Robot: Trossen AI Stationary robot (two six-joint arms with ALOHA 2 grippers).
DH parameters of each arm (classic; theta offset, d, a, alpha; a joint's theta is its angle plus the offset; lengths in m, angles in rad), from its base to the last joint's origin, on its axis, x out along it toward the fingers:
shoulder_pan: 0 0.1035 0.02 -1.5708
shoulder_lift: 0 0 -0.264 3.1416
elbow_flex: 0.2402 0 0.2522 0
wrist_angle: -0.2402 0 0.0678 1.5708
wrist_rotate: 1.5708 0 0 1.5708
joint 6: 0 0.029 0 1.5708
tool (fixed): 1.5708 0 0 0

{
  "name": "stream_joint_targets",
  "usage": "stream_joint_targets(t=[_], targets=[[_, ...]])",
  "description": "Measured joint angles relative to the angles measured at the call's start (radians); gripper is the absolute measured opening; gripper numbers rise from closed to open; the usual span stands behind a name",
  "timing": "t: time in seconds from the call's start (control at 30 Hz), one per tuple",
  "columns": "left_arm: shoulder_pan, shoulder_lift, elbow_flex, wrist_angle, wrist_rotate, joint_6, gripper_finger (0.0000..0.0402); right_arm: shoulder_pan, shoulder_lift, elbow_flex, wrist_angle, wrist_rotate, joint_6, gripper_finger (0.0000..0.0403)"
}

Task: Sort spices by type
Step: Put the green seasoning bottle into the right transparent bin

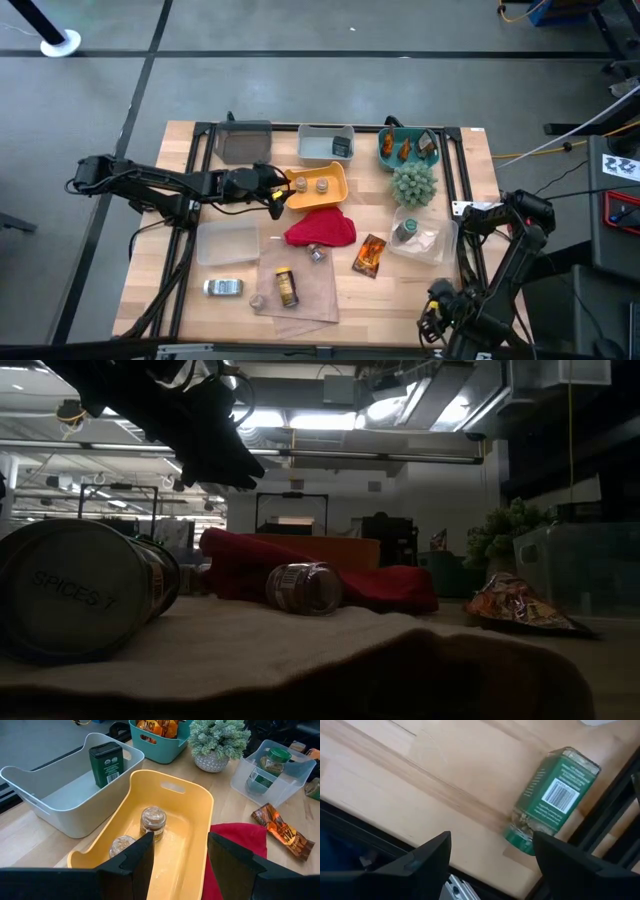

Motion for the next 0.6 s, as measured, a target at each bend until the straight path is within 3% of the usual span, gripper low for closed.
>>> stream_joint_targets(t=[0.33,0.6], targets=[[0.000,0.000,0.000,-0.001,0.000,0.000,0.0172,0.001,0.080,0.000,0.043,-0.143,-0.102,0.0280],[0.000,0.000,0.000,-0.001,0.000,-0.004,0.0172,0.001,0.096,-0.002,0.039,-0.164,-0.084,0.0280]])
